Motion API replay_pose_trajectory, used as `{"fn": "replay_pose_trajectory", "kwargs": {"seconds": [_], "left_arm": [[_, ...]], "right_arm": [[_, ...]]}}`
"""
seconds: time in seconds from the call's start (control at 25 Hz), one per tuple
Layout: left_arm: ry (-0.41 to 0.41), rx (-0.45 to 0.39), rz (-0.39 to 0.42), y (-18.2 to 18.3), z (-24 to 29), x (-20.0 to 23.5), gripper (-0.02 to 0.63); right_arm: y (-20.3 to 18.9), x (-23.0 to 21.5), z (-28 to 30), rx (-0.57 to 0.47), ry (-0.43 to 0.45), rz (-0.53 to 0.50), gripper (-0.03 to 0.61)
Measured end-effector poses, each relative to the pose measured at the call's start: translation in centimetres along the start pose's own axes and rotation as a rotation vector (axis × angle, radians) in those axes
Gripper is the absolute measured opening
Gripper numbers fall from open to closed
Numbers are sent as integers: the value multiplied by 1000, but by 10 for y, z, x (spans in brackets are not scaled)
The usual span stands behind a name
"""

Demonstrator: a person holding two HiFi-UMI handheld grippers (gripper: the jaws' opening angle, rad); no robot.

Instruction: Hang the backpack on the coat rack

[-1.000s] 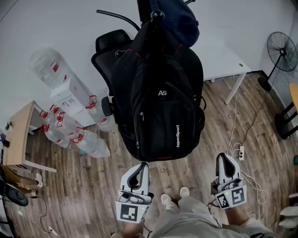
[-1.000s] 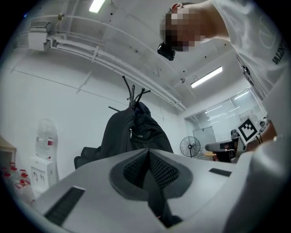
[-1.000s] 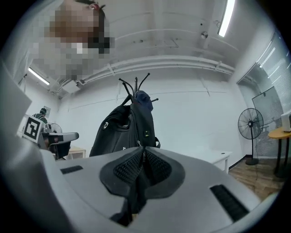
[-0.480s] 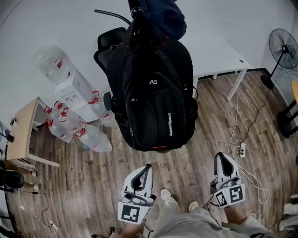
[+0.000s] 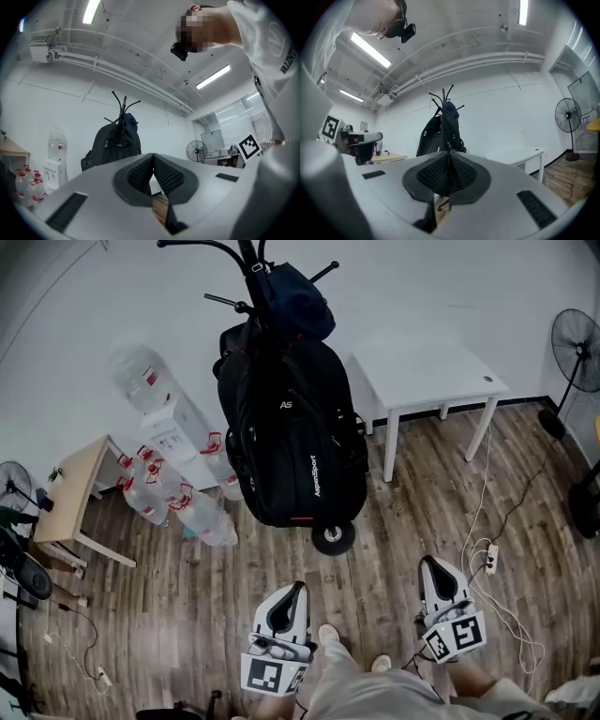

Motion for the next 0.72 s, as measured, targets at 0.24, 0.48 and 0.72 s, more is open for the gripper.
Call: {"fn": "replay_pose_trajectory", "kwargs": {"seconds": [0.24, 0.48, 0.72], "left_arm": [[46, 28, -2, 19, -24, -50, 8], [81, 63, -16, 26, -42, -71, 8], [71, 58, -16, 33, -66, -68, 8]], "right_arm": [[-3, -3, -38, 60, 125, 37, 26], [-15, 9, -63, 122, 188, 69, 26], [-29, 32, -72, 170, 216, 71, 26]]}}
Point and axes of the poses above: the fingertips, and each gripper's own axes: z forward along the fingers, x to its left, y out of its top, the point moved 10 cm from there along -z, backward along the fingers, and after that the axes turned 10 degrees about z, right-handed, at the moved point
